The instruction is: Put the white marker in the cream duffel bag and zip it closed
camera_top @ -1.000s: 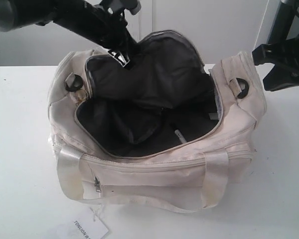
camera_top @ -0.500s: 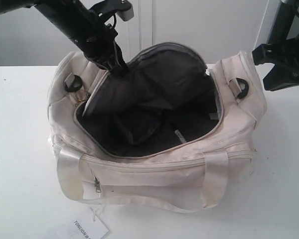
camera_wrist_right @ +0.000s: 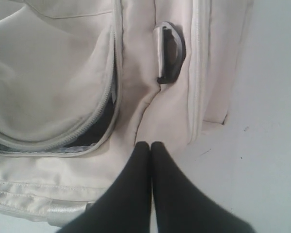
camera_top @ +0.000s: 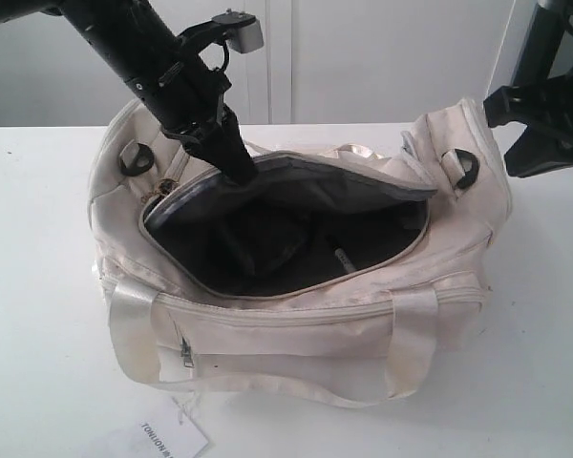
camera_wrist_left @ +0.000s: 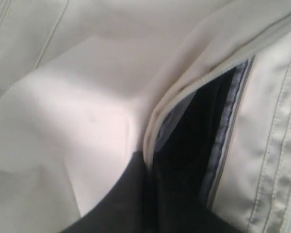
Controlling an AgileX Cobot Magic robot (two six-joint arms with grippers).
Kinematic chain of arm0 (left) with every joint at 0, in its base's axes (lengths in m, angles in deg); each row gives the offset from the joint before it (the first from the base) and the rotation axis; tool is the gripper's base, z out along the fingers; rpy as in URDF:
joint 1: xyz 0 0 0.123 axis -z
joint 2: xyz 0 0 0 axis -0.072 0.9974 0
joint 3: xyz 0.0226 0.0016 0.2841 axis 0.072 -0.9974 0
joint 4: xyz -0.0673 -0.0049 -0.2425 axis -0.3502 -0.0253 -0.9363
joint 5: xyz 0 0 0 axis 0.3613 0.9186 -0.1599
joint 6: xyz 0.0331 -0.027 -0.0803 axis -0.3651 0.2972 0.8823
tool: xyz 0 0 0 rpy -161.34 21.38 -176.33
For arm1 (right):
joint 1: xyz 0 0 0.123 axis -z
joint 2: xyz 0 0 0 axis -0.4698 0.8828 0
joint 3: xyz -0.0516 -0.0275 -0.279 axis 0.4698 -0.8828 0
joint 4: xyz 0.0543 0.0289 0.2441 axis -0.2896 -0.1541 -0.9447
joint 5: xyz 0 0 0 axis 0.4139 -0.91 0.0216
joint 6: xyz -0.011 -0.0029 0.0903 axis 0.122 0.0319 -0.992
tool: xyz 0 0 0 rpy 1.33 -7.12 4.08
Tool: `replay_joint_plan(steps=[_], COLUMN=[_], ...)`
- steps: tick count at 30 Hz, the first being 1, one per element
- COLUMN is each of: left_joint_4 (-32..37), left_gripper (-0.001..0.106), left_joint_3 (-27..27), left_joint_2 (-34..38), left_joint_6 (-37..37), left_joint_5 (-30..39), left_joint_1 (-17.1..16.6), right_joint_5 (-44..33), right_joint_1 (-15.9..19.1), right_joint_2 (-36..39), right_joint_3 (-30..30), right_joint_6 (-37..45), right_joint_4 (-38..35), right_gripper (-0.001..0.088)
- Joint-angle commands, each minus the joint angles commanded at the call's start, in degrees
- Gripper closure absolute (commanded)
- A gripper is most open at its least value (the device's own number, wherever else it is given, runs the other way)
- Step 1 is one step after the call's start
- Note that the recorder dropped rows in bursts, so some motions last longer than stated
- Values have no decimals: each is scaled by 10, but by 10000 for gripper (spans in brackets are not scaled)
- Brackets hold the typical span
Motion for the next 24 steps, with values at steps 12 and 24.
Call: replay_joint_plan(steps=[12,24], left_joint_4=[-1,136], left_gripper=[443,445], left_joint_3=[0,0], left_joint_2=[-6,-106], left_joint_6=[24,98], left_joint_5=[0,0], left_joint_1=[0,-22], right_joint_5=[-27,-28], right_joint_1=[0,0], right_joint_2=[0,0], right_joint_3=[0,0], right_joint_6=[1,1], right_joint_4=[0,0], right_gripper=[868,868])
